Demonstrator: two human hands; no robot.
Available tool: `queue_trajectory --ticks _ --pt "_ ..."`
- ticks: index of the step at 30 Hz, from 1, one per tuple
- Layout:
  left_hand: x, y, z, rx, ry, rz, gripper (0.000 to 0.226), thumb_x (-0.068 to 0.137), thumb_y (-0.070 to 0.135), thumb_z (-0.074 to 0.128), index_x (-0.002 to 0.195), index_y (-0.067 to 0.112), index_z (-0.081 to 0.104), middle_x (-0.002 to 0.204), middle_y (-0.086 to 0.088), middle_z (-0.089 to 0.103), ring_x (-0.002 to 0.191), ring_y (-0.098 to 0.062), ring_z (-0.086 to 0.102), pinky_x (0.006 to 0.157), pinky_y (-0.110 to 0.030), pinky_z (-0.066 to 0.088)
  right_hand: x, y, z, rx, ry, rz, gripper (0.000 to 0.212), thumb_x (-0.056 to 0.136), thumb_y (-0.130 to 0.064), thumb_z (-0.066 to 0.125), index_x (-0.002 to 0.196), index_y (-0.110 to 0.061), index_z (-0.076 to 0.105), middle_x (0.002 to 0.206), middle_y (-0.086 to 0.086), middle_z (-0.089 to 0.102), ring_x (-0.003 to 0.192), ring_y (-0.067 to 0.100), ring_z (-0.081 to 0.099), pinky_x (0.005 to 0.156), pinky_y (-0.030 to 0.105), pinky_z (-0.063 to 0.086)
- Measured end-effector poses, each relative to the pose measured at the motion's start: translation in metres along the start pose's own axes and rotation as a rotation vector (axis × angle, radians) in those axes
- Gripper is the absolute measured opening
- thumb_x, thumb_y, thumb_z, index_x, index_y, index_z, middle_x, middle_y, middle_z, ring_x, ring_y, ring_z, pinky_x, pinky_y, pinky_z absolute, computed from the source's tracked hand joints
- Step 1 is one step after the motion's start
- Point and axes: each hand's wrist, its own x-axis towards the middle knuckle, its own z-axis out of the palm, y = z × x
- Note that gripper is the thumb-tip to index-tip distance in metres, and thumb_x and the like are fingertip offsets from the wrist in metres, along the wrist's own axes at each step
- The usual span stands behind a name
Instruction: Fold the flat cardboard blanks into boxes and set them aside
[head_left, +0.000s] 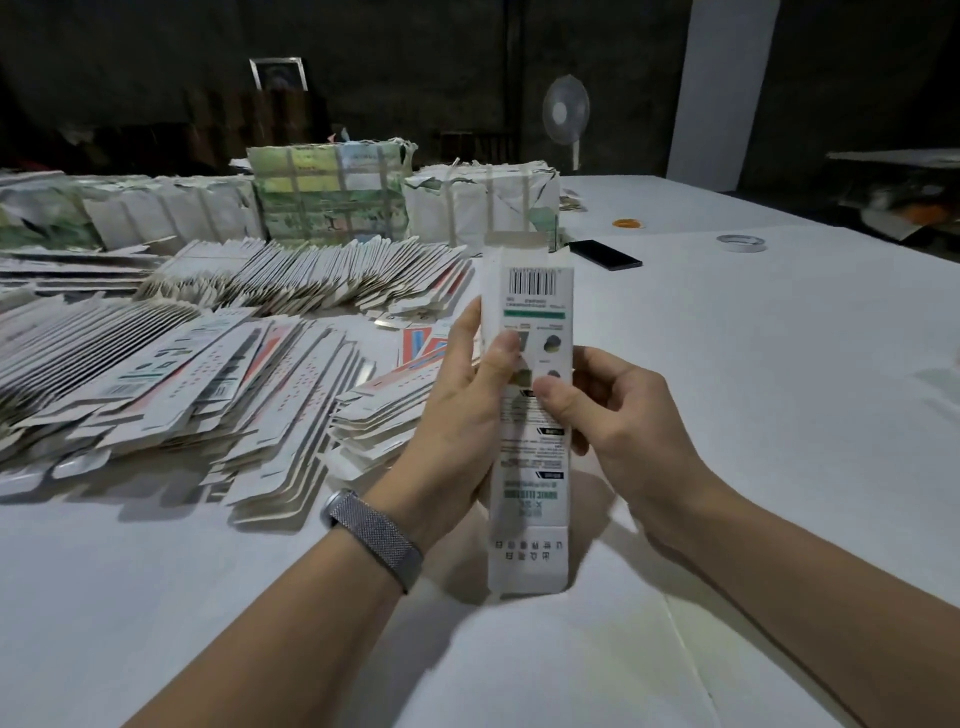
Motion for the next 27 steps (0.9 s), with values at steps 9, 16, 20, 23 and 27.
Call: queue_trajectory --ticks 9,16,20,23,27 --pt "-0.0012 0.0019 0.0045 -0.061 0.033 -0.033 0.035 0.109 0.026 0.044 0.144 0.029 0.044 0.09 0.019 0.076 0.079 -0.012 0.076 0.059 -0.027 0.059 0.003 -0.0006 -0.0006 0.066 0.015 0.039 0.02 0.095 -0.008 0.064 0.115 -0.009 0.066 0.078 -0.007 0.075 0.064 0.002 0.068 0.053 0.01 0.048" --pt "-0.0005 0.0081 0.002 -0.078 0.078 -0.101 0.038 0.104 0.036 0.051 0.142 0.038 0.047 0.103 0.006 0.078 0.083 -0.011 0.076 0.061 -0.026 0.059 0.0066 -0.0037 -0.0027 -0.008 0.048 0.014 0.019 0.096 -0.014 0.064 0.114 -0.016 0.069 0.072 -0.004 0.071 0.058 0.003 0.064 0.051 0.011 0.046" --pt "0.0015 0.0087 -0.0027 -0.061 0.097 -0.107 0.035 0.105 0.029 0.053 0.14 0.036 0.051 0.107 0.001 0.077 0.081 -0.012 0.074 0.06 -0.028 0.057 0.0073 -0.0023 -0.0025 0.001 0.071 0.027 0.02 0.095 -0.013 0.065 0.115 -0.014 0.068 0.069 -0.003 0.07 0.056 0.004 0.063 0.05 0.011 0.045" --pt "0.0011 0.0088 -0.0043 -0.066 0.072 -0.104 0.032 0.105 0.026 0.053 0.136 0.033 0.053 0.104 0.0 0.078 0.077 -0.013 0.073 0.057 -0.028 0.057 0.0065 -0.0032 -0.0019 0.046 0.078 0.042 0.018 0.095 -0.012 0.066 0.113 -0.013 0.066 0.069 -0.003 0.07 0.058 0.005 0.065 0.05 0.012 0.046" --pt "0.0008 0.0094 -0.0037 -0.076 0.044 -0.092 0.03 0.104 0.023 0.053 0.133 0.032 0.052 0.102 -0.002 0.078 0.075 -0.012 0.072 0.055 -0.026 0.056 0.0042 -0.0041 0.0002 0.111 0.081 0.073 0.019 0.099 -0.019 0.059 0.117 -0.014 0.063 0.085 0.001 0.077 0.077 0.017 0.075 0.062 0.024 0.057"
